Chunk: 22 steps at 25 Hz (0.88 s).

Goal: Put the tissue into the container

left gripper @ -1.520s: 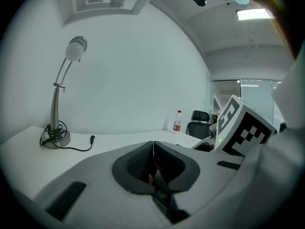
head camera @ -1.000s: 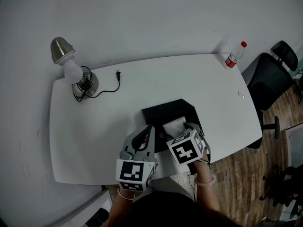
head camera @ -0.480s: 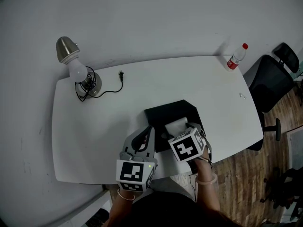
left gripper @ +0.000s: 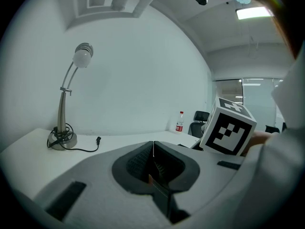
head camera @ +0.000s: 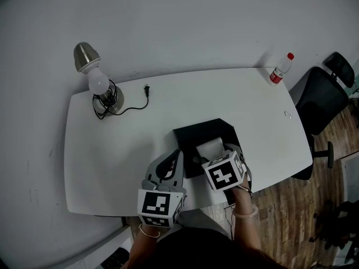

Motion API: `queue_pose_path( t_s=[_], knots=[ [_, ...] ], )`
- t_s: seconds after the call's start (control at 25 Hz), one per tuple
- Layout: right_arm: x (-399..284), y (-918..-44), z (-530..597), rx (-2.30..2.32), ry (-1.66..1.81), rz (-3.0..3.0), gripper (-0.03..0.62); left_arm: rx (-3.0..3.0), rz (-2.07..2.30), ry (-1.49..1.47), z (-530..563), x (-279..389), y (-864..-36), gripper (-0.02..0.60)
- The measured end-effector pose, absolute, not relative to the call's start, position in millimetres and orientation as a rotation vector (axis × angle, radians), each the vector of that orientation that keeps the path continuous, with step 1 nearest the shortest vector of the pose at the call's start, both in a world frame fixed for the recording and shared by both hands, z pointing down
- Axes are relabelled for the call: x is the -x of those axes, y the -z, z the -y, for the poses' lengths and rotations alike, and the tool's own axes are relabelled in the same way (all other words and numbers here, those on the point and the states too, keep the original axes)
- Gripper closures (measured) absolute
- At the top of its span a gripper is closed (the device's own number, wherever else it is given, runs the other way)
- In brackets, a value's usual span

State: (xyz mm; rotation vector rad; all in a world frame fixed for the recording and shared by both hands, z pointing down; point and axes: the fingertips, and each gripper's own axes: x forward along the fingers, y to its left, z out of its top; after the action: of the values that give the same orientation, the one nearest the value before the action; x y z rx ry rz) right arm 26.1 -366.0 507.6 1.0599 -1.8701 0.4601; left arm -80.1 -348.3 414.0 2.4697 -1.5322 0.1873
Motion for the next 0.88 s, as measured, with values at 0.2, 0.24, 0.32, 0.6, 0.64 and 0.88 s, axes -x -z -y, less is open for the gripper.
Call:
queue_pose_path(
  t_s=[0.2,0.24,0.32,0.6,0.64,0.88],
  knots=[
    [-27.5,-494.6,365.1,-1.113,-0.429,1.912,0.263,-2.473,1.551,-0.181,342.1,83.6,-409.0,0.554],
    [-27.7,-492.0,364.7,-1.124,-0.419,1.919,0.263,-2.475,1.555,-0.178,340.9,84.4,-407.8,0.554],
    [-27.6,-486.8,363.8,-1.143,-0.4,1.935,0.263,-2.477,1.563,-0.174,338.4,86.1,-405.6,0.554],
    [-26.5,-472.6,356.0,-1.211,-0.356,1.993,0.263,-2.488,1.59,-0.162,326.3,89.3,-396.8,0.554],
    [-26.0,-471.1,354.7,-1.218,-0.353,1.999,0.263,-2.488,1.594,-0.161,324.5,90.2,-395.7,0.554],
    [-22.6,-460.9,345.9,-1.251,-0.309,2.025,0.275,-2.494,1.619,-0.151,312.8,95.5,-388.3,0.554]
  ],
)
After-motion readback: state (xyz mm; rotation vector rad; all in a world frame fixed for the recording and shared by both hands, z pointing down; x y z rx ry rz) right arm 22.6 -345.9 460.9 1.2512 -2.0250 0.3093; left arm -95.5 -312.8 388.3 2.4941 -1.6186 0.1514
